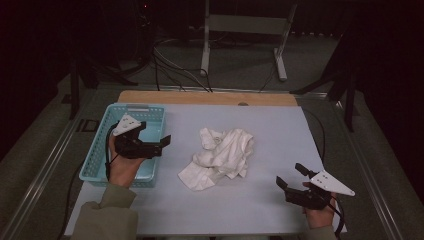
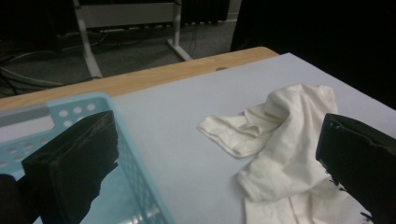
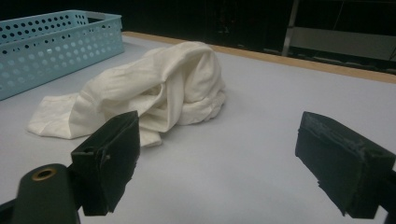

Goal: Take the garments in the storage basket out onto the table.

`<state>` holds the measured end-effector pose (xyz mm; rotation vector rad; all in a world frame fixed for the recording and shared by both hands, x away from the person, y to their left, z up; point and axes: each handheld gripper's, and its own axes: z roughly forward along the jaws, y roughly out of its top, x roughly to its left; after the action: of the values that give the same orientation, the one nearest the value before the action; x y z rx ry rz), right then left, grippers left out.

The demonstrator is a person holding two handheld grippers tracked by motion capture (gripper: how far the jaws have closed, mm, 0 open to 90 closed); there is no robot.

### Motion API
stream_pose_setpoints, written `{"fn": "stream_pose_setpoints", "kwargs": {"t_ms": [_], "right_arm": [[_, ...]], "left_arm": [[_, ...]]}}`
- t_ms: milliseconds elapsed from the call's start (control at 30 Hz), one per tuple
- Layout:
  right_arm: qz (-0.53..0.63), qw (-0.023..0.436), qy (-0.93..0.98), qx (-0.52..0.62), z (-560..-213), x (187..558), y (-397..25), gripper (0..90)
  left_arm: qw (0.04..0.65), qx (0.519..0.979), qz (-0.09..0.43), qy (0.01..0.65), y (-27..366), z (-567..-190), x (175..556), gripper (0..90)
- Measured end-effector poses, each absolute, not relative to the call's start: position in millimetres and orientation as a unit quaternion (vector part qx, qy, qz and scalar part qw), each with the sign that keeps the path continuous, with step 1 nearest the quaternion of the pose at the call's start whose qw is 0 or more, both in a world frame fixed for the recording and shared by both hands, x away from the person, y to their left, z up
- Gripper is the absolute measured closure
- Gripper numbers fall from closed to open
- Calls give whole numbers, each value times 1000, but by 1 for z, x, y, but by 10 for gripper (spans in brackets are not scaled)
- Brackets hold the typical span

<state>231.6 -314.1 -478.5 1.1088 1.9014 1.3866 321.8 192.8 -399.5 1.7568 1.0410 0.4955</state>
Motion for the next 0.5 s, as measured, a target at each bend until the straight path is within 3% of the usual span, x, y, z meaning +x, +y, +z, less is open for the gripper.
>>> {"fn": "stream_pose_setpoints", "kwargs": {"t_ms": [500], "right_arm": [[517,268,703,408,-478,231,-314,138]], "left_arm": [[495,715,221,441,215,-415,305,6]]}}
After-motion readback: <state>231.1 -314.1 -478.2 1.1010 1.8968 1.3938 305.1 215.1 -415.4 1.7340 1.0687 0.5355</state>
